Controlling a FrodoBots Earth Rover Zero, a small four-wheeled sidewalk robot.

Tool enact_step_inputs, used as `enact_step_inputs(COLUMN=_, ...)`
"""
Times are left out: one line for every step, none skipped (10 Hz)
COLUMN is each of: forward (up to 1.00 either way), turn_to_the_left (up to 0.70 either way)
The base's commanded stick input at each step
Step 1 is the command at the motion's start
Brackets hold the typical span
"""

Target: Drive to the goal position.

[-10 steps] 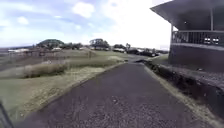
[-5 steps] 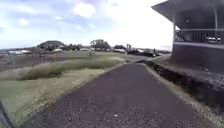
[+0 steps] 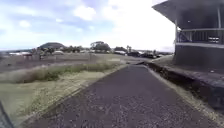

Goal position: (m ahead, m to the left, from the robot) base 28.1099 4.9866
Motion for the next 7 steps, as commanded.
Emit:
enact_step_inputs(forward=0.7, turn_to_the_left=-0.35)
enact_step_inputs(forward=0.7, turn_to_the_left=-0.35)
enact_step_inputs(forward=0.7, turn_to_the_left=-0.35)
enact_step_inputs(forward=0.7, turn_to_the_left=-0.35)
enact_step_inputs(forward=0.7, turn_to_the_left=-0.32)
enact_step_inputs(forward=0.7, turn_to_the_left=-0.14)
enact_step_inputs(forward=0.7, turn_to_the_left=0.0)
